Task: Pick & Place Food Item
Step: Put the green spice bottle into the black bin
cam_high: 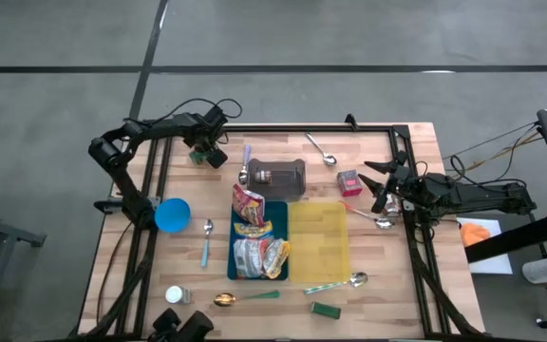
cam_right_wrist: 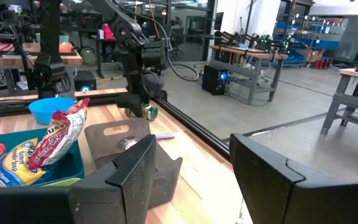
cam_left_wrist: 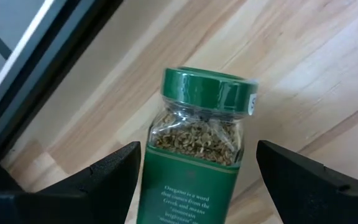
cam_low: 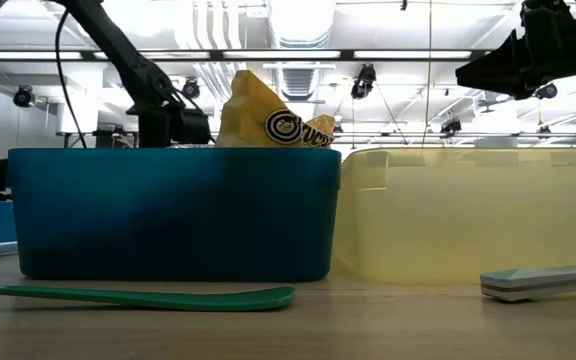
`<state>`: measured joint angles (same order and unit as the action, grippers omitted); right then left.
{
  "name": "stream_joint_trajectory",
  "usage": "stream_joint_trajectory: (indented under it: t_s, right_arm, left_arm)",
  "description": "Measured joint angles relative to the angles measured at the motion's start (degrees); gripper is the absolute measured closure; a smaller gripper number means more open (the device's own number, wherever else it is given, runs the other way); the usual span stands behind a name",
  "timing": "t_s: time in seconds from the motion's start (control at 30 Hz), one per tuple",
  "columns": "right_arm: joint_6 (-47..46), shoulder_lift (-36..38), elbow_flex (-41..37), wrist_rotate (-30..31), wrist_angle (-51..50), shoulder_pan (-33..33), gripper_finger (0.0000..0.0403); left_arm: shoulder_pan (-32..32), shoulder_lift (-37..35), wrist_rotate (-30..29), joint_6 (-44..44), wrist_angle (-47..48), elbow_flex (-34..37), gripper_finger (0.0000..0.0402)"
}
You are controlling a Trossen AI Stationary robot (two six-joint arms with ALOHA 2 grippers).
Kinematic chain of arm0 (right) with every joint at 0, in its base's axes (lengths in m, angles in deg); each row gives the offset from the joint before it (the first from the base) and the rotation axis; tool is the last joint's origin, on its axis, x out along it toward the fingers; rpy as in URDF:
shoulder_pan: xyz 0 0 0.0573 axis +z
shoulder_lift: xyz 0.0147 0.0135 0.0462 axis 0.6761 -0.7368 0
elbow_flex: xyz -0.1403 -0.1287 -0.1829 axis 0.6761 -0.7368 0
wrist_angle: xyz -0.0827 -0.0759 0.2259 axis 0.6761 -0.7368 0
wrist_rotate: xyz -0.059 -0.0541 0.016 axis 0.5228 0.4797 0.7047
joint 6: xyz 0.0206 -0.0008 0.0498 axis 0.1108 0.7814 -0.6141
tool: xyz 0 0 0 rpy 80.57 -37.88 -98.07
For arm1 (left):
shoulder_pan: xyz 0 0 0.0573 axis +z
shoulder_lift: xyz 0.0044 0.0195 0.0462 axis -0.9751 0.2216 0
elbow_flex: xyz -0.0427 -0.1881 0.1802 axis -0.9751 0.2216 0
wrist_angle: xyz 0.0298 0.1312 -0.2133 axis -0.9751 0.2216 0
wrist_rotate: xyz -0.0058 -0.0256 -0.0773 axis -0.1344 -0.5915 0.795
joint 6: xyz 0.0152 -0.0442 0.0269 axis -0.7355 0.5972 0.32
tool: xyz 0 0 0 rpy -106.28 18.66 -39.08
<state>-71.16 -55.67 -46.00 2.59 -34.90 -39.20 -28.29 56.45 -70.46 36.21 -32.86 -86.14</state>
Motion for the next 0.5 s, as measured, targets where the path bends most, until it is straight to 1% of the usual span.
stream_joint_trajectory:
  t_s: [0.3,0.4,0.5]
  right_arm:
    - [0.0,0.0,0.0,0.0,0.0,0.0,0.0203]
    - [0.0,0.0,0.0,0.0,0.0,0.0,0.0203]
    - [0.0,0.0,0.0,0.0,0.0,0.0,0.0203]
  left_arm:
    - [0.0,1.5,1.8,0.0,-0.1,0.0,0.0085]
    - [0.0,1.6,1.9,0.0,-0.1,0.0,0.0106]
    - [0.0,1.6,1.9,0.0,-0.1,0.0,0.0142]
